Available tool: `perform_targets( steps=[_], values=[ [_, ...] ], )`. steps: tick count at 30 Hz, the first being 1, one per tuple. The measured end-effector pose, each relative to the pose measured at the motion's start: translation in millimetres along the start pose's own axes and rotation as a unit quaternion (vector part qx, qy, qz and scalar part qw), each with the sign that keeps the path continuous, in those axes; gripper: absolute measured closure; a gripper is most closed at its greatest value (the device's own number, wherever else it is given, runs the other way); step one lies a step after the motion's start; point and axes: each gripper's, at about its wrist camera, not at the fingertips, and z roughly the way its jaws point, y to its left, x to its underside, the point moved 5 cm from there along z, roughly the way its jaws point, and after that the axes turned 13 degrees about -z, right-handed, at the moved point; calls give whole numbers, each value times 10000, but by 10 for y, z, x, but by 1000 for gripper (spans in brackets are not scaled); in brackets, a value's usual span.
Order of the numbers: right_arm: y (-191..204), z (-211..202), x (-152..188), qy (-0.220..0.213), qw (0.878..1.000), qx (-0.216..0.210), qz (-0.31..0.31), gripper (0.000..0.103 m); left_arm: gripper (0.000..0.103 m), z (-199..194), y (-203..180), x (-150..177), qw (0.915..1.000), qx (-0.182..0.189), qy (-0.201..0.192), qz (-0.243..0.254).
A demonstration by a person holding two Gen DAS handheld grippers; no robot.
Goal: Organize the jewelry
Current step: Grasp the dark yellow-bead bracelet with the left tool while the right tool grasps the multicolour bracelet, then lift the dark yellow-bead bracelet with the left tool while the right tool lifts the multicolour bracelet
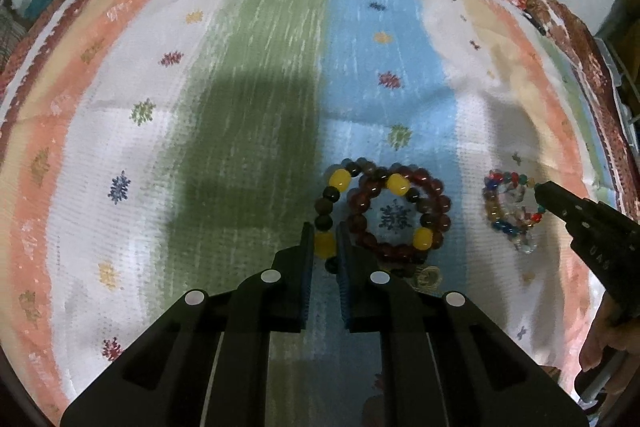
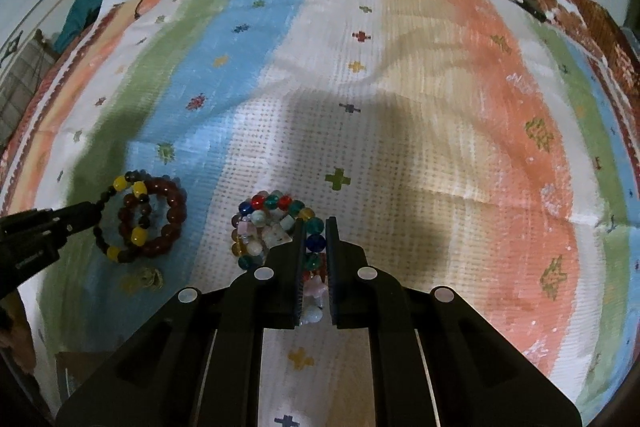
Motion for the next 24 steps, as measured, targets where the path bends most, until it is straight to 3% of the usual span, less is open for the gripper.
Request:
perform_targets(
  steps=[14,24],
  values=[
    [212,-529,171,-273,9991,156,-282,93,93,-710,-357,92,9968,396,-583,368],
    [307,-825,151,-576,9978,89,-312,93,94,-871,-414,232,9953,423,-678,550]
  ],
)
